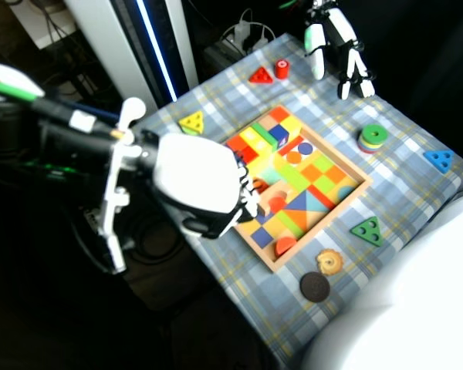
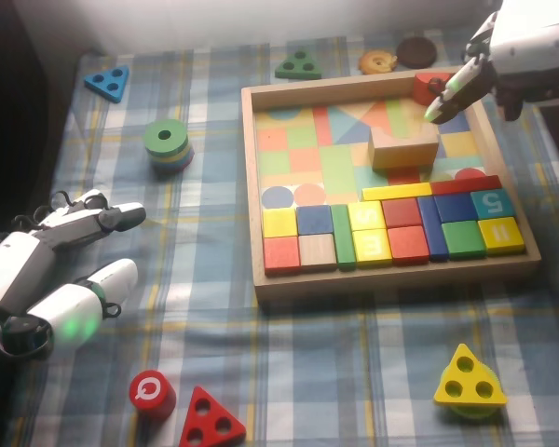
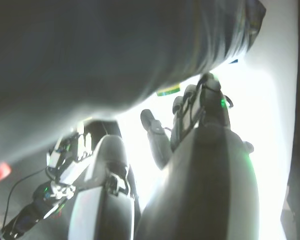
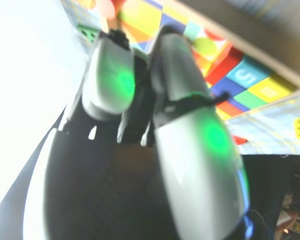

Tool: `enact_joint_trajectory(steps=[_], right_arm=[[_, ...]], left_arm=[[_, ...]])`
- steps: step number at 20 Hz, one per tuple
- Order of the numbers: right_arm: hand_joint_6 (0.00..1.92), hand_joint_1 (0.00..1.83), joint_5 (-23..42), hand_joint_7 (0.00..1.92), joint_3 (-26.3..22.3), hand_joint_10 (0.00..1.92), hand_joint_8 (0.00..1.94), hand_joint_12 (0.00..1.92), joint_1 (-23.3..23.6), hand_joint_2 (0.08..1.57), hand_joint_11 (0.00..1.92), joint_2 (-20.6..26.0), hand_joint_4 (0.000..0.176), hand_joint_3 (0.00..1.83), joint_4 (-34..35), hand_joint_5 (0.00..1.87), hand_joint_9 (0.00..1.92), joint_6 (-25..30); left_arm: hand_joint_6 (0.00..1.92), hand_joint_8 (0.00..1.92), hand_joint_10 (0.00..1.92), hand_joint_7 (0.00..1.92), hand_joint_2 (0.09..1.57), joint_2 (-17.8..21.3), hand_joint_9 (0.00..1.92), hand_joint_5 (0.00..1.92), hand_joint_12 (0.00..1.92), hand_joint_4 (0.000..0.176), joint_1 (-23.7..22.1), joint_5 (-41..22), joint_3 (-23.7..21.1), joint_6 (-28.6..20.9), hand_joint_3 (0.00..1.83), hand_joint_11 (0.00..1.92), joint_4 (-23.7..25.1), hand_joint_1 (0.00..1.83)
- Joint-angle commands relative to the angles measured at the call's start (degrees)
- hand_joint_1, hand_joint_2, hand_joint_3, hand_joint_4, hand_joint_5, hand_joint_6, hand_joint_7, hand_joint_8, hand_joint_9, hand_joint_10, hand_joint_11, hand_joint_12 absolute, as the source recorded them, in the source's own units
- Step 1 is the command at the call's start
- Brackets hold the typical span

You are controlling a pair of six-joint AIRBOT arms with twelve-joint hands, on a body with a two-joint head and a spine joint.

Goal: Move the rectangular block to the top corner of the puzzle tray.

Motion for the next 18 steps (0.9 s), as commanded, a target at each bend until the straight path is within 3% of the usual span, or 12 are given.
enact_joint_trajectory(steps=[1,3,4,5,6,8,10,11,15,16,17,18], right_arm=[[0.00,1.59,-1.63,1.27,0.62,1.92,1.94,1.92,0.92,1.18,1.53,-0.04,0.006,0.00,0.93,0.55,1.46,-0.04],[0.00,1.62,-1.63,1.14,0.78,1.92,1.94,1.92,0.92,1.17,1.51,-0.24,0.000,0.00,0.65,0.56,1.44,-0.04],[0.00,1.66,-1.61,1.12,0.78,1.92,1.94,1.92,0.92,1.16,1.52,-0.32,0.000,0.00,0.38,0.55,1.44,-0.04],[0.00,1.65,-1.60,1.23,0.78,1.92,1.94,1.92,0.92,1.16,1.56,-0.42,0.000,0.00,0.16,0.51,1.48,-0.04],[0.01,1.62,-1.54,1.31,0.78,1.92,1.94,1.92,0.91,1.15,1.53,-0.47,0.012,0.00,0.02,0.53,1.48,-0.04],[0.01,1.68,-1.49,1.34,0.91,1.92,1.94,1.92,0.91,1.15,1.58,-0.77,0.000,0.00,-0.04,0.54,1.52,-0.04],[0.00,1.62,-1.38,1.39,1.18,1.92,1.94,1.92,0.91,1.16,1.58,-1.22,0.000,0.00,-0.13,0.54,1.55,-0.04],[0.00,1.63,-1.38,1.41,1.40,1.92,1.94,1.92,0.91,1.15,1.59,-1.44,0.000,0.00,-0.15,0.55,1.54,-0.04],[0.00,1.64,-1.39,1.38,2.21,1.92,1.94,1.92,0.91,1.15,1.60,-2.15,0.000,0.00,-0.27,0.57,1.54,-0.04],[0.00,1.64,-1.39,1.38,2.27,1.92,1.94,1.92,0.91,1.15,1.60,-2.23,0.000,0.00,-0.27,0.57,1.54,-0.04],[0.00,1.67,-1.39,1.39,2.27,1.92,1.94,1.92,0.91,1.15,1.62,-2.31,0.000,0.00,-0.33,0.58,1.57,-0.05],[0.01,1.67,-1.40,1.40,2.31,1.92,1.94,1.92,0.91,1.14,1.61,-2.49,0.000,0.00,-0.38,0.60,1.57,-0.12]], left_arm=[[0.00,0.00,0.00,0.17,1.37,0.10,0.10,0.58,0.00,0.086,-0.39,-6.30,0.37,-0.29,0.00,0.00,2.15,0.71],[0.00,0.00,0.00,0.17,1.36,0.11,0.10,0.58,0.00,0.087,-0.39,-6.27,0.41,-0.29,0.00,0.00,2.15,0.72],[0.01,0.00,0.00,0.18,1.36,0.11,0.10,0.59,0.00,0.055,-0.39,-6.16,0.46,-0.29,0.00,0.00,2.17,0.76],[0.00,0.00,0.00,0.17,1.36,0.13,0.10,0.59,0.00,0.076,-0.39,-6.01,0.54,-0.29,0.00,0.00,2.27,0.73],[0.00,0.00,0.00,0.17,1.36,0.13,0.11,0.58,0.00,0.081,-0.39,-5.81,0.67,-0.29,0.00,0.00,2.37,0.73],[0.00,0.00,0.00,0.17,1.36,0.09,0.10,0.59,0.00,0.085,-0.40,-5.74,0.72,-0.29,0.00,0.00,2.44,0.73],[0.00,0.00,0.01,0.18,1.36,0.08,0.12,0.59,0.00,0.064,-0.40,-5.70,0.72,-0.29,0.00,0.00,2.43,0.74],[0.00,0.00,0.00,0.18,1.36,0.10,0.12,0.59,0.00,0.090,-0.40,-5.76,0.70,-0.29,0.00,0.00,2.44,0.71],[0.00,0.00,0.00,0.17,1.36,0.19,0.11,0.60,0.00,0.067,-0.40,-5.81,0.71,-0.29,0.00,0.00,2.46,0.73],[0.00,0.00,0.00,0.17,1.36,0.18,0.11,0.60,0.00,0.067,-0.40,-5.79,0.71,-0.29,0.00,0.00,2.46,0.73],[0.00,0.00,0.00,0.17,1.36,0.19,0.11,0.59,0.00,0.088,-0.39,-5.78,0.71,-0.29,0.00,0.00,2.46,0.70],[0.00,0.00,0.00,0.18,1.36,0.24,0.12,0.60,0.00,0.068,-0.39,-5.78,0.71,-0.29,0.00,0.00,2.46,0.73]])
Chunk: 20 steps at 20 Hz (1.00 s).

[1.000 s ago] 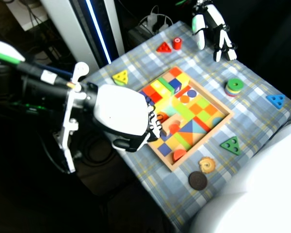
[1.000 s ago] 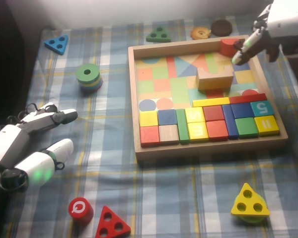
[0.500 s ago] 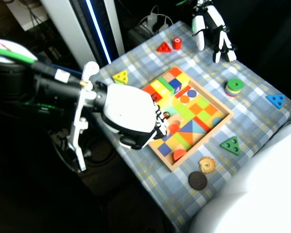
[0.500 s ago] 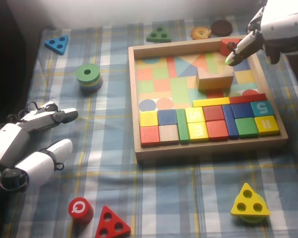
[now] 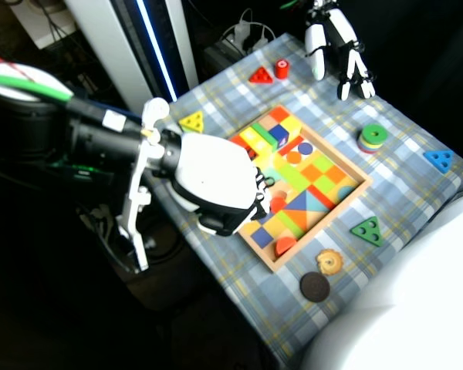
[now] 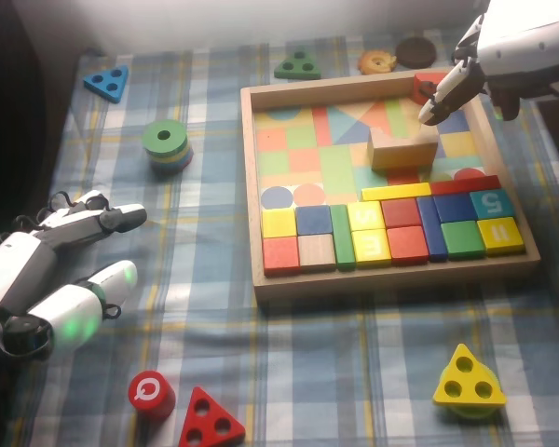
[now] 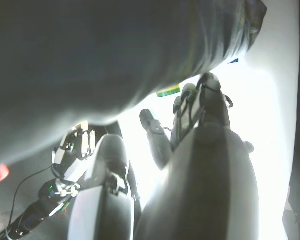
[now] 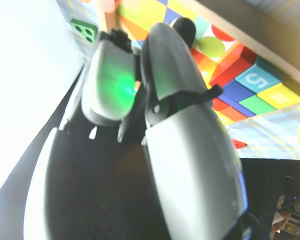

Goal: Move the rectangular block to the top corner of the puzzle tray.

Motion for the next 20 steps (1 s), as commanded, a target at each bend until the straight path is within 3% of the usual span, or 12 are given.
enact_joint_trajectory(steps=[1,2,3,6,7,8,12,13,15,20], right_arm=[[0.00,1.68,-1.57,1.42,0.31,1.92,1.94,1.92,0.90,1.15,1.63,-0.33,0.000,0.00,0.84,0.60,1.59,-0.20],[0.00,1.68,-1.57,1.41,0.46,1.92,1.94,1.92,0.90,1.16,1.62,-0.65,0.000,0.00,0.68,0.57,1.58,-0.25],[0.00,1.66,-1.57,1.41,0.64,1.92,1.94,1.92,0.70,1.16,1.62,-1.01,0.000,0.00,0.65,0.57,1.57,-0.42],[0.00,1.65,-1.57,1.41,0.83,1.92,1.94,1.92,0.37,1.16,1.61,-1.38,0.000,0.00,0.65,0.58,1.57,-0.54],[0.00,1.61,-1.57,1.36,0.82,1.92,1.94,1.92,0.12,1.17,1.55,-1.44,0.014,0.00,0.65,0.57,1.52,-0.57],[0.01,1.63,-1.58,1.38,0.82,1.92,1.94,1.92,-0.02,1.15,1.56,-1.47,0.000,0.00,0.65,0.58,1.53,-0.57],[0.00,1.65,-1.60,1.38,0.77,1.92,1.94,1.92,-0.86,1.15,1.58,-1.49,0.000,0.00,0.66,0.59,1.55,-0.63],[0.00,1.66,-1.62,1.40,0.76,1.92,1.94,1.92,-1.10,1.14,1.61,-1.56,0.000,0.00,0.65,0.60,1.57,-0.84],[0.01,1.63,-1.83,1.35,0.78,1.92,1.94,1.92,-1.45,1.14,1.56,-2.06,0.000,0.00,0.50,0.63,1.53,-1.80],[0.01,1.57,-2.41,1.32,0.78,1.92,1.94,1.92,-2.04,1.15,1.53,-2.09,0.000,0.00,0.27,0.61,1.50,-1.68]], left_arm=[[0.00,0.00,0.00,0.17,1.36,0.25,0.12,0.60,0.00,0.069,-0.39,-6.46,0.35,-0.31,0.00,0.00,2.10,0.72],[0.00,0.00,0.00,0.17,1.36,0.29,0.12,0.60,0.00,0.080,-0.39,-6.46,0.42,-0.31,0.00,0.00,2.19,0.70],[0.00,0.00,0.00,0.17,1.37,0.31,0.11,0.59,0.00,0.072,-0.40,-6.45,0.51,-0.31,0.00,0.00,2.22,0.70],[0.00,0.00,0.00,0.16,1.37,0.27,0.10,0.59,0.00,0.071,-0.40,-6.42,0.55,-0.31,0.00,0.00,2.36,0.69],[0.00,0.00,0.00,0.16,1.38,0.28,0.11,0.58,0.00,0.077,-0.40,-6.34,0.54,-0.31,0.00,0.00,2.36,0.70],[0.00,0.00,0.01,0.16,1.36,0.30,0.11,0.58,0.00,0.078,-0.40,-6.33,0.51,-0.31,0.00,0.00,2.36,0.76],[0.00,0.00,0.00,0.15,1.37,0.36,0.09,0.57,0.00,0.072,-0.40,-6.31,0.47,-0.32,0.00,0.00,2.35,0.72],[0.00,0.00,0.00,0.15,1.37,0.38,0.10,0.57,0.00,0.083,-0.40,-6.32,0.50,-0.32,0.00,0.00,2.35,0.70],[0.01,0.00,0.01,0.17,1.36,0.43,0.11,0.59,0.00,0.057,-0.39,-6.51,0.48,-0.32,0.00,0.00,2.35,0.76],[0.00,0.00,0.00,0.15,1.37,0.51,0.10,0.58,0.00,0.075,-0.39,-6.28,0.40,-0.32,0.00,0.00,2.35,0.72]])
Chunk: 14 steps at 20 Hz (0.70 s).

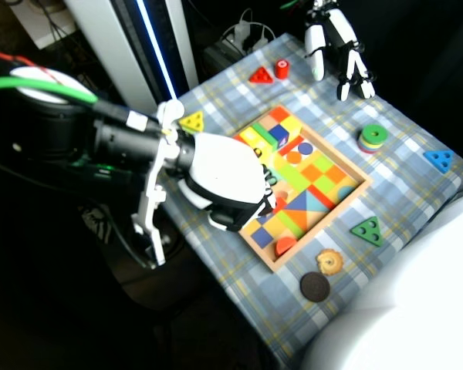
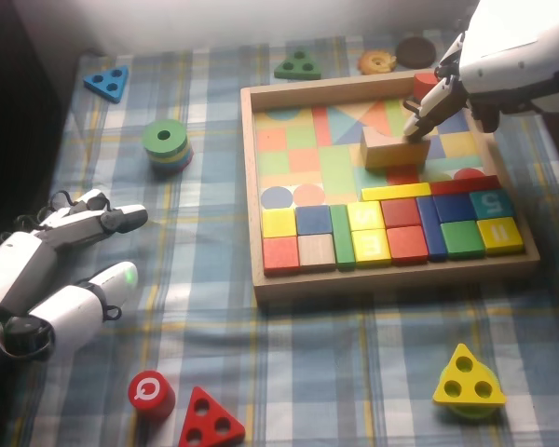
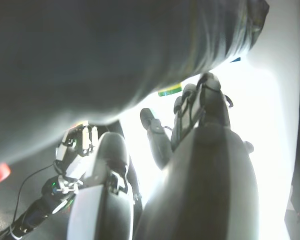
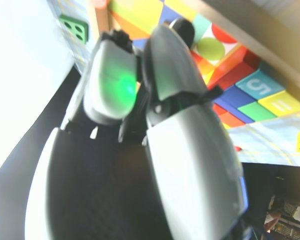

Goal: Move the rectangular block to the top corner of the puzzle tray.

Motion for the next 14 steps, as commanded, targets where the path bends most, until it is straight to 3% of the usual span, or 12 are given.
enact_joint_trajectory(steps=[1,2,3,4,5,8,9,10,11,12,13,14], right_arm=[[0.00,1.52,-1.40,1.32,0.13,1.92,1.94,1.92,0.01,1.18,1.53,-0.23,0.004,0.01,0.47,0.59,1.50,-0.32],[0.00,1.51,-1.62,1.32,0.14,1.92,1.94,1.92,-0.22,1.19,1.54,-0.23,0.017,0.02,0.45,0.57,1.51,-0.32],[0.00,1.49,-1.83,1.29,0.15,1.92,1.94,1.92,-0.47,1.20,1.53,-0.16,0.039,0.02,0.43,0.56,1.48,-0.32],[0.00,1.51,-2.05,1.29,0.13,1.92,1.94,1.92,-0.74,1.20,1.53,0.11,0.013,0.02,0.36,0.54,1.48,-0.31],[0.00,1.51,-2.18,1.29,0.13,1.92,1.94,1.92,-0.94,1.19,1.53,0.32,0.003,0.01,0.36,0.54,1.47,-0.26],[0.00,1.51,-2.91,1.31,0.15,1.92,1.94,1.92,-1.59,1.20,1.55,0.96,0.000,0.01,-0.12,0.52,1.48,-0.12],[0.01,1.56,-3.12,1.27,0.15,1.92,1.94,1.92,-1.70,1.19,1.60,1.11,0.000,0.01,-0.37,0.53,1.53,0.07],[0.07,1.40,-3.28,0.87,0.15,1.92,1.80,1.92,-1.82,0.90,1.62,1.31,0.000,0.77,-0.57,0.49,1.55,0.25],[0.04,1.38,-3.35,0.84,0.14,1.92,1.73,1.92,-1.88,0.77,1.61,1.46,0.000,1.00,-0.64,0.51,1.54,0.32],[0.02,1.52,-3.43,1.03,0.13,1.92,1.87,1.92,-1.92,0.92,1.60,1.60,0.013,0.62,-0.77,0.52,1.52,0.41],[0.00,1.55,-3.54,1.13,0.13,1.92,1.93,1.92,-1.92,1.04,1.60,1.77,0.000,0.36,-0.94,0.52,1.52,0.49],[0.00,1.55,-3.74,1.22,0.13,1.92,1.94,1.92,-1.92,1.11,1.58,1.95,0.000,0.21,-1.13,0.53,1.51,0.56]], left_arm=[[0.00,0.00,0.00,0.16,1.37,0.50,0.10,0.57,0.00,0.078,-0.38,-6.41,0.23,-0.29,0.00,0.00,1.92,0.72],[0.00,0.00,0.00,0.15,1.37,0.50,0.09,0.57,0.00,0.085,-0.34,-6.41,0.18,-0.29,0.00,0.00,1.90,0.71],[0.00,0.00,0.00,0.16,1.37,0.50,0.10,0.57,0.00,0.075,-0.33,-6.43,0.16,-0.29,0.00,0.00,1.88,0.74],[0.00,0.00,0.01,0.16,1.37,0.50,0.11,0.57,0.00,0.077,-0.33,-6.42,0.16,-0.29,0.00,0.00,1.87,0.72],[0.00,0.00,0.00,0.17,1.36,0.50,0.11,0.58,0.00,0.071,-0.33,-6.41,0.17,-0.29,0.00,0.00,1.86,0.73],[0.00,0.00,0.01,0.17,1.37,0.50,0.12,0.58,0.00,0.079,-0.35,-6.31,0.18,-0.29,0.00,0.00,1.86,0.70],[0.00,0.00,0.00,0.16,1.37,0.50,0.10,0.58,0.00,0.065,-0.35,-6.28,0.16,-0.29,0.00,0.00,1.85,0.71],[0.00,0.00,0.00,0.16,1.37,0.51,0.10,0.57,0.00,0.073,-0.36,-6.19,0.16,-0.29,0.00,0.00,1.85,0.70],[0.00,0.00,0.00,0.16,1.37,0.50,0.11,0.57,0.00,0.080,-0.38,-6.12,0.18,-0.29,0.00,0.00,1.85,0.68],[0.00,0.00,0.00,0.16,1.38,0.49,0.11,0.57,0.00,0.077,-0.40,-6.08,0.18,-0.29,0.00,0.00,1.85,0.69],[0.00,0.00,0.00,0.16,1.38,0.47,0.12,0.57,0.00,0.087,-0.40,-6.06,0.17,-0.29,0.00,0.00,1.86,0.67],[0.00,0.00,0.00,0.16,1.38,0.47,0.12,0.57,0.00,0.079,-0.41,-6.01,0.17,-0.29,0.00,0.00,1.86,0.67]])
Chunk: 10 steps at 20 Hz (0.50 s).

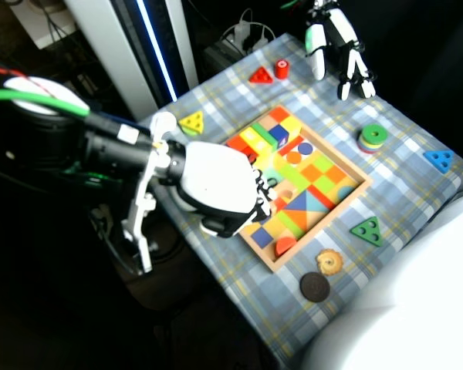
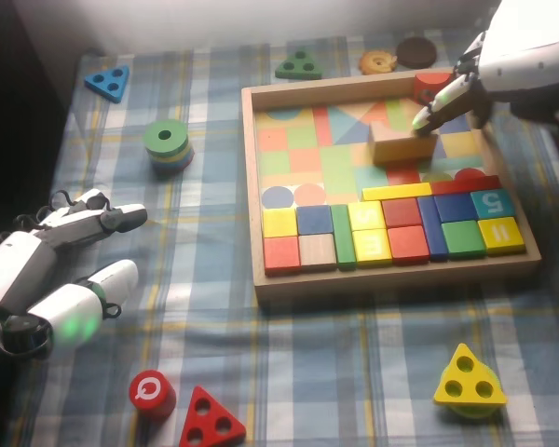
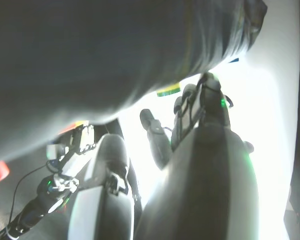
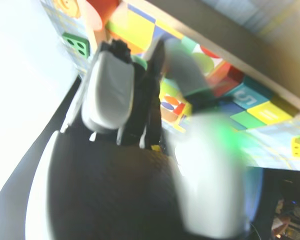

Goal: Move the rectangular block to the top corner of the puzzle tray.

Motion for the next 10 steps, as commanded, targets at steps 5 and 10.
enact_joint_trajectory(steps=[5,10], right_arm=[[0.00,1.50,-2.54,1.28,0.11,1.92,1.94,1.92,-0.49,1.18,1.58,0.71,0.000,0.10,-1.49,0.52,1.50,0.07],[0.00,1.51,-3.75,1.38,0.39,1.92,1.94,1.92,-0.62,1.03,1.61,0.92,0.006,0.37,-2.57,0.55,1.54,0.10]], left_arm=[[0.00,0.00,0.00,0.15,1.38,0.37,0.10,0.56,0.00,0.084,-0.56,-5.88,0.19,-0.32,0.00,0.00,1.88,0.67],[0.00,0.00,0.00,0.16,1.37,0.38,0.11,0.57,0.00,0.082,-0.64,-5.74,0.17,-0.32,0.00,0.00,1.90,0.70]])
